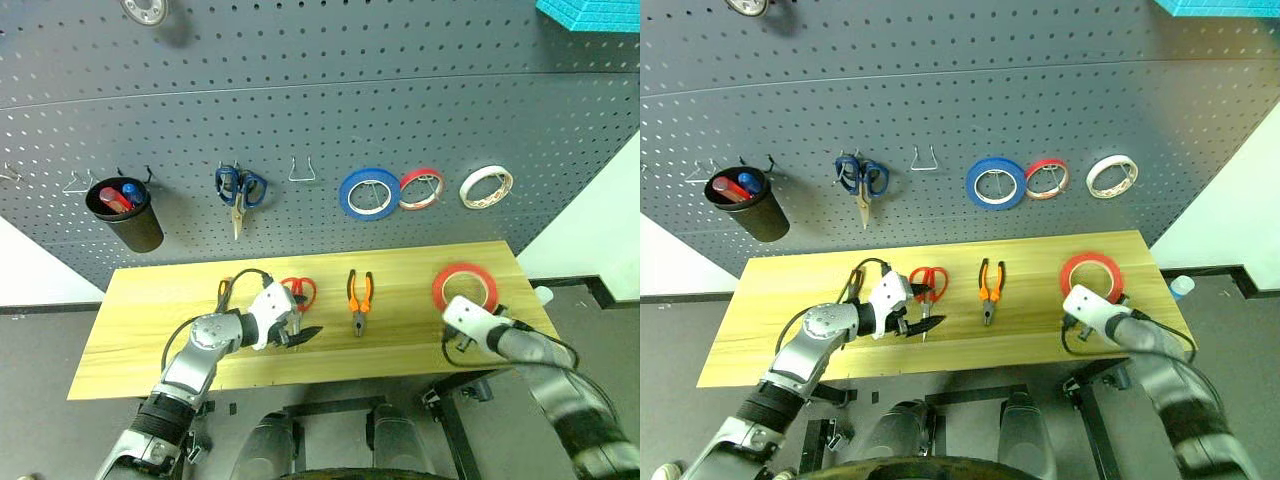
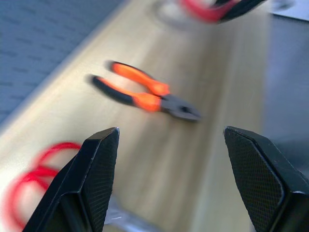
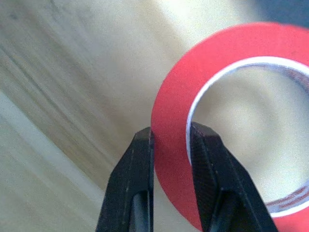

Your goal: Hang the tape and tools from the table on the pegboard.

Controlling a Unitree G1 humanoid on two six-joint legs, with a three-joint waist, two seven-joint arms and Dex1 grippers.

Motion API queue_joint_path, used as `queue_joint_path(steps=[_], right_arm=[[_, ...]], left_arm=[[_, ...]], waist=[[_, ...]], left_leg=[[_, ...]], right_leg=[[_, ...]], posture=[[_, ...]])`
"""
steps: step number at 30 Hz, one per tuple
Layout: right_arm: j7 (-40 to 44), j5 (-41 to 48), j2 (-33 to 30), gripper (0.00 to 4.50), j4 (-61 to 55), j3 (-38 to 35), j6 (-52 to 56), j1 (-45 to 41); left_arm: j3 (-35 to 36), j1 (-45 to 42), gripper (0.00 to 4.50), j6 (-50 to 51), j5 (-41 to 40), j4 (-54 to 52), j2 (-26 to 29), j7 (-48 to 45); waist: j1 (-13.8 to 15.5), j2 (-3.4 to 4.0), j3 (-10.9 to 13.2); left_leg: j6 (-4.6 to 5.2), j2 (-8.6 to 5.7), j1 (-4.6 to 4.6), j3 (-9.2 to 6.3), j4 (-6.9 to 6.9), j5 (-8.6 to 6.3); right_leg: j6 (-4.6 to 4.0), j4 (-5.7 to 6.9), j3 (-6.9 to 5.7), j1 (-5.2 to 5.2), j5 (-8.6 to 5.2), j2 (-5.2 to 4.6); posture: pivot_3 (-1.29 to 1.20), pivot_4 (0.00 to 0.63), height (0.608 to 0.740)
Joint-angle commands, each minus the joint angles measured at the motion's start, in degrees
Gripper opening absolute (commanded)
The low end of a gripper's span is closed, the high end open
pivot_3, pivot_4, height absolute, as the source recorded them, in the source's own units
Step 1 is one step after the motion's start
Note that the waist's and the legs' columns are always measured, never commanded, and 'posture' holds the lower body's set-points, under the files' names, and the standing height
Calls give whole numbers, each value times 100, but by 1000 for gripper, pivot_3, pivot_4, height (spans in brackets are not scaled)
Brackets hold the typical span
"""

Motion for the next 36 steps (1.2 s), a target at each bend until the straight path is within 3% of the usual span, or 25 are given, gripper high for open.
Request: queue_joint_path(steps=[1, 6, 18, 19, 20, 28, 32, 36], right_arm=[[-1222, -1020, -247, 689, -964, -45, -880, 241], [-1752, -1552, -241, 689, -1193, -90, -1068, -228], [-992, -1172, -124, 689, 494, 452, -1596, -2093], [-945, -1086, -114, 1415, 652, 469, -1668, -2177], [-943, -1060, -113, 1581, 778, 485, -1724, -2261], [-953, -1042, -198, 4338, 783, 469, -1870, -2127], [57, -358, -19, 4338, 370, 736, -1804, -1494], [1108, 590, 661, 4338, 63, 742, -652, -1268]], left_arm=[[231, 97, 3626, -228, -161, -180, 98, 19], [309, 110, 3626, -322, -243, -132, 133, -8], [345, 76, 3626, -428, -196, -87, -12, 251], [343, 111, 3626, -427, -193, -120, -20, 277], [344, 151, 3626, -422, -194, -158, -25, 301], [393, 465, 3626, -400, -265, -380, 22, 361], [450, 468, 3626, -361, -289, -344, 103, 316], [459, 367, 3626, -218, -218, -105, 341, 173]], waist=[[-22, -22, 4], [-12, -37, 11], [18, -43, 7], [19, -43, 7], [20, -42, 7], [22, -42, 7], [33, -42, 7], [-40, -41, 8]], left_leg=[[0, 1, 3, 2, 2, 0], [0, 6, 7, 3, 19, 1], [2, 11, 0, 3, 8, 1], [2, 11, 1, 3, 6, 1], [2, 11, 2, 3, 5, 1], [2, 13, 6, 3, 7, 1], [2, 13, 7, 1, 6, 1], [3, 17, 11, 3, 7, 1]], right_leg=[[-10, 0, 0, 2, -4, 0], [-26, 0, 4, 16, 0, 3], [-61, -22, 7, 15, 27, 13], [-60, -22, 8, 15, 27, 13], [-60, -20, 8, 14, 27, 13], [-63, -12, 9, 15, 27, 15], [-63, -12, 9, 16, 27, 16], [-62, -11, 13, 16, 28, 19]], posture=[[-69, 98, 740], [-77, 91, 740], [-16, 75, 740], [-3, 76, 740], [-3, 76, 740], [-7, 83, 740], [-24, 88, 740], [-48, 95, 740]])
